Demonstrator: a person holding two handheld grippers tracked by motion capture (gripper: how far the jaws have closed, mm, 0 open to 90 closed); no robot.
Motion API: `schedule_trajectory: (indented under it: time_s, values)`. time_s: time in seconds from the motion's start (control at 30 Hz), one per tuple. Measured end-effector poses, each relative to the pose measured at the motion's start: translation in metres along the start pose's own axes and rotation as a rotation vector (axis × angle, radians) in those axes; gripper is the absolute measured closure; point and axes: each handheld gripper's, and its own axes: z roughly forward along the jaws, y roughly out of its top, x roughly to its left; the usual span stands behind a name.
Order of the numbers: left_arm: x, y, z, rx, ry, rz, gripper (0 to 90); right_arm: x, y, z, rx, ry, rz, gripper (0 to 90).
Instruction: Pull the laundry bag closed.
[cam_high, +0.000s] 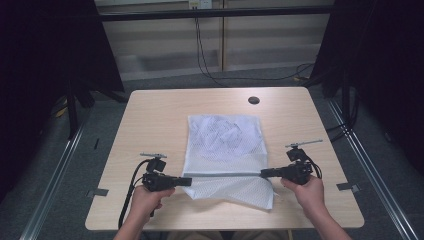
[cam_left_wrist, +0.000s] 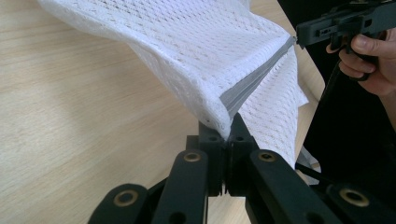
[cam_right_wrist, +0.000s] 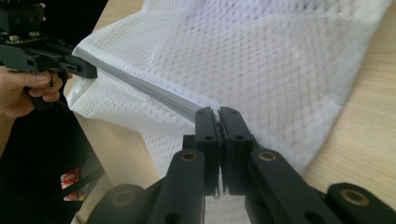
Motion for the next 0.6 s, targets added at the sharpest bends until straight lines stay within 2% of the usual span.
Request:
schedule_trajectory:
  time_s: [0.23,0.6]
  values:
    - [0.000,0.000,0.000,-0.004,0.004,0.005,88.5,-0.008,-0.004,-0.009,-0.015,-0.008,0.018,87.0]
    - [-0.001,0.001,-0.001,0.000,0.001,0.009,88.5,-0.009,-0.005,-0.015,-0.024,-0.017,0.017,87.0]
